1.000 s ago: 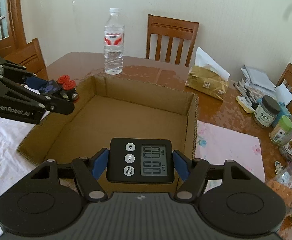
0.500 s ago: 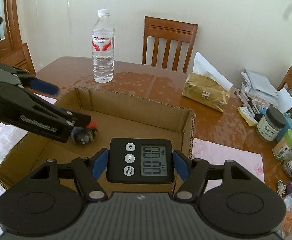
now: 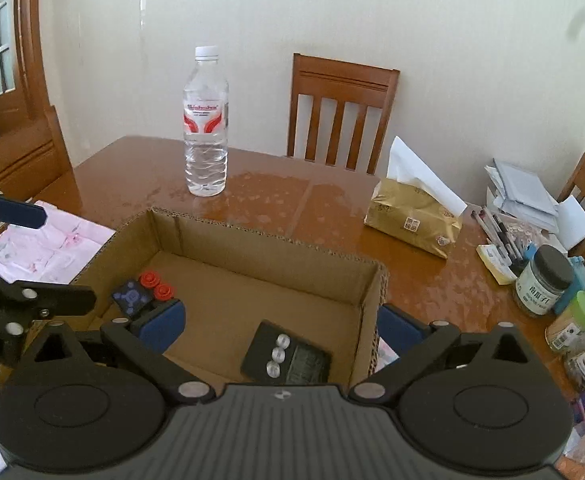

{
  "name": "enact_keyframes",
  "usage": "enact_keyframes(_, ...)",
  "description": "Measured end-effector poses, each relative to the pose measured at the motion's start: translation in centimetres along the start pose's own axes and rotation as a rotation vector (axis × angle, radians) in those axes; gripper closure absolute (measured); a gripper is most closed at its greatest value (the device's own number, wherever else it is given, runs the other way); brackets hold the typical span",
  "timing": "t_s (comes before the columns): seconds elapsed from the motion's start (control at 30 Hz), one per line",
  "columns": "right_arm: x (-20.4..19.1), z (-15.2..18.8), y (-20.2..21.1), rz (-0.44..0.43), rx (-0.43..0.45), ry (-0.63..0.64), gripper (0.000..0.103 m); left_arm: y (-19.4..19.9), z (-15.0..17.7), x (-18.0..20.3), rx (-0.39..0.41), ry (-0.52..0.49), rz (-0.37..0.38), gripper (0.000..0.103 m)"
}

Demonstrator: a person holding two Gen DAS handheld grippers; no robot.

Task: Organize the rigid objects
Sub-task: 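Carry the cube and timer into the cardboard box and open both tools, then withdraw both tools from the box toward the white container and clear jar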

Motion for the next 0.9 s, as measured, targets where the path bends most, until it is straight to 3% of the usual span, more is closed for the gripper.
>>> enact_keyframes(0.43, -1.6, 3.9, 4.8, 0.038, -0.028, -0.026, 0.0, 4.3, 4.3, 1.0, 0.001, 0.013, -0.003, 0.004)
enact_keyframes(0.9, -4.8, 13.3, 9.5, 0.147, -0.183, -0.188, 0.0, 7.0, 9.6, 0.8, 0.012, -0.014, -0.004, 0.003)
Point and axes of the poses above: each gripper's, at about its wrist camera, not at the fingertips, and y roughly against the way its jaws point, x to its right, z to its underside, the point moved 10 cm from there along -y, roughly the way its jaws point, and after that the axes turned 3 degrees about -y, right-handed, at the moved point
